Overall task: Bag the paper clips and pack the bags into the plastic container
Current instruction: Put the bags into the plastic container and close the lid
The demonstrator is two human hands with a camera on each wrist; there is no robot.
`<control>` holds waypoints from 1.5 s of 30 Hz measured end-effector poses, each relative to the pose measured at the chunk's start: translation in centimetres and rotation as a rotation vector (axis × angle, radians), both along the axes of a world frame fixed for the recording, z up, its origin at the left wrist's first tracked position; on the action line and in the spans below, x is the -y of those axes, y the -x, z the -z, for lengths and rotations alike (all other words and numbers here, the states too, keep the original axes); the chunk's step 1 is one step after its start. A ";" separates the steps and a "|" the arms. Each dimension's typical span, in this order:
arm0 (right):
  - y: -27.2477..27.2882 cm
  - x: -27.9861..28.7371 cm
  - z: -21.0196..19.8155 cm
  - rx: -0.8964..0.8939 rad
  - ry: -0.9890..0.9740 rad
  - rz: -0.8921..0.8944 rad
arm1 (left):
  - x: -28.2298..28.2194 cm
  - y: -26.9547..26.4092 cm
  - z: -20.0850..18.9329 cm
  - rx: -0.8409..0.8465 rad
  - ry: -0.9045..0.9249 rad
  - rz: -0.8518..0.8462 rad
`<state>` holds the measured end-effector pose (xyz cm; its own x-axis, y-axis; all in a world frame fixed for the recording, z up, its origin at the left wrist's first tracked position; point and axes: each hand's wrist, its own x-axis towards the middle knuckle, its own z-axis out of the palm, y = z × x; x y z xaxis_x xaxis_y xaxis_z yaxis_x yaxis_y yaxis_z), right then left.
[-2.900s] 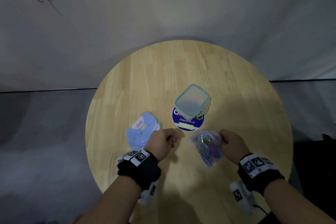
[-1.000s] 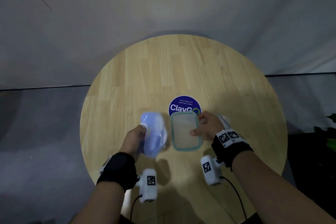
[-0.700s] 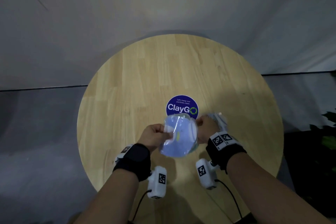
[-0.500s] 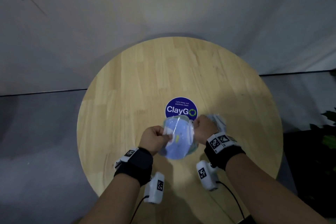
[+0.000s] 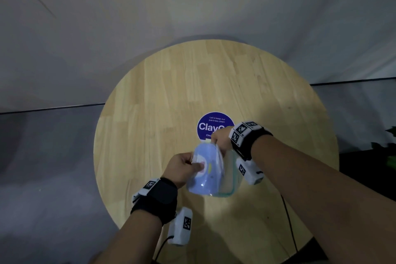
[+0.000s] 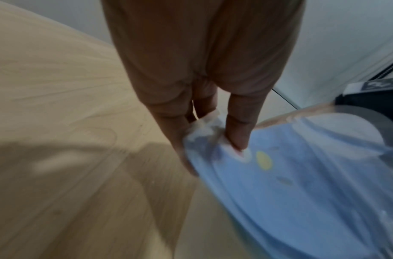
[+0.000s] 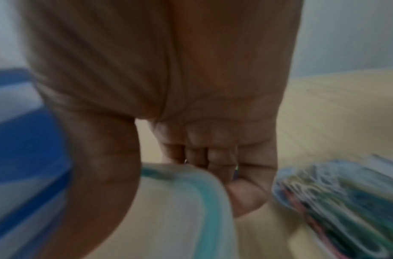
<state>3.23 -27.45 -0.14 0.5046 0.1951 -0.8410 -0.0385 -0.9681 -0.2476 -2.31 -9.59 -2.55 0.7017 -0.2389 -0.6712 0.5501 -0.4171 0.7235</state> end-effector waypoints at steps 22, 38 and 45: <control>13.3 2.8 -5.4 0.299 -0.693 0.613 | -0.1 -2.0 -2.9 0.097 0.182 -0.172; 16.1 7.2 -1.6 0.136 -0.704 1.010 | 5.2 2.9 -1.5 0.454 -0.354 0.532; 16.4 6.0 0.3 0.175 -0.648 0.946 | 6.0 1.5 -2.9 0.470 -0.360 0.656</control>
